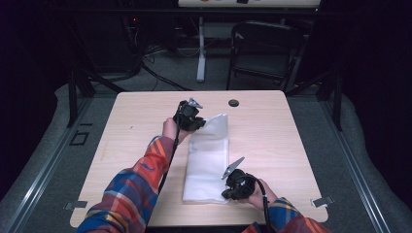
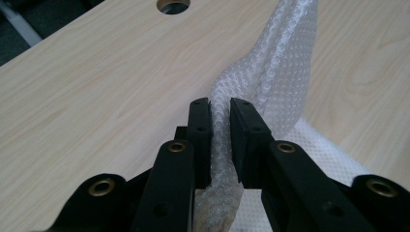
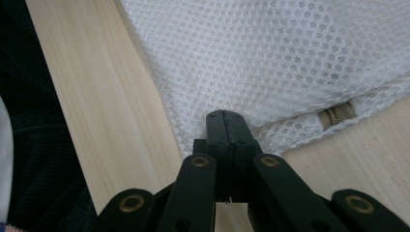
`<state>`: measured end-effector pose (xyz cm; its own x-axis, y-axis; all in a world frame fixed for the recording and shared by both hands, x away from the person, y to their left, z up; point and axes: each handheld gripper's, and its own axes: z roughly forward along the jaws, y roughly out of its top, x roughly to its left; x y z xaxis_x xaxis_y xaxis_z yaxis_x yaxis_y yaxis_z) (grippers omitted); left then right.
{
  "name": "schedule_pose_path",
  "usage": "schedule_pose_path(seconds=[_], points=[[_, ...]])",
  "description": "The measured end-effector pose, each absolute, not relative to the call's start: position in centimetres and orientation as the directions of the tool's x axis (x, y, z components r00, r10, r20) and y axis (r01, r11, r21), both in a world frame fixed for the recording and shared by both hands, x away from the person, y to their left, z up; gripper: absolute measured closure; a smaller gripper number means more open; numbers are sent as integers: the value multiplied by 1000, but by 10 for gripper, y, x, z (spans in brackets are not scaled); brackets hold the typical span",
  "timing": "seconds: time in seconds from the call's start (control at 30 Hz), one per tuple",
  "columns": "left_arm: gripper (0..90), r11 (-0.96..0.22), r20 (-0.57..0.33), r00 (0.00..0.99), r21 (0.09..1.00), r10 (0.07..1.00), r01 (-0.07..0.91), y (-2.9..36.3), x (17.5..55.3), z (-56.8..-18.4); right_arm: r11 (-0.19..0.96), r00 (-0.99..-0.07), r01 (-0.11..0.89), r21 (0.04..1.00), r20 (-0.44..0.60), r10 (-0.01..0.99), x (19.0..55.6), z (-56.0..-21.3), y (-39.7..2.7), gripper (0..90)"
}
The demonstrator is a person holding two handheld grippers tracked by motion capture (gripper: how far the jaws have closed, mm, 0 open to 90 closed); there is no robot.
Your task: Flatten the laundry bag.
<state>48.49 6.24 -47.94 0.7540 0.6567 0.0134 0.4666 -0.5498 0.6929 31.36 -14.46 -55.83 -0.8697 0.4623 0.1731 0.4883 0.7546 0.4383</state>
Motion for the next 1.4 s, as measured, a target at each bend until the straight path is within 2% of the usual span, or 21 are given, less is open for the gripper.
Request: schedule_pose_path(seconds=[0.2,0.3,0.37,0.43,0.67,0.9,1.03,1.27,1.4], points=[[709,-520,40,711,711,702,474,62,496,-479,755,-871,488,439,188,454,311,-558,-143,900],[565,-508,59,686,717,726,476,62,499,-477,757,-873,485,438,182,453,311,-558,-143,900],[412,-490,65,660,724,748,485,62,500,-475,760,-872,486,432,181,455,311,-558,-143,900],[361,-472,55,647,731,761,493,63,502,-472,769,-875,480,423,169,453,311,-557,-143,900],[266,-460,45,638,733,768,501,67,503,-468,763,-874,481,432,172,454,311,-557,-142,898],[184,-473,17,666,717,746,512,69,499,-468,760,-877,474,446,154,456,311,-552,-143,807],[162,-490,14,687,712,726,503,68,491,-467,747,-870,480,459,142,472,312,-549,-144,702],[147,-517,3,729,708,684,482,67,470,-467,706,-832,534,465,139,537,316,-545,-149,338],[135,-535,-5,758,706,652,465,68,450,-469,687,-809,560,463,128,574,319,-542,-154,225]])
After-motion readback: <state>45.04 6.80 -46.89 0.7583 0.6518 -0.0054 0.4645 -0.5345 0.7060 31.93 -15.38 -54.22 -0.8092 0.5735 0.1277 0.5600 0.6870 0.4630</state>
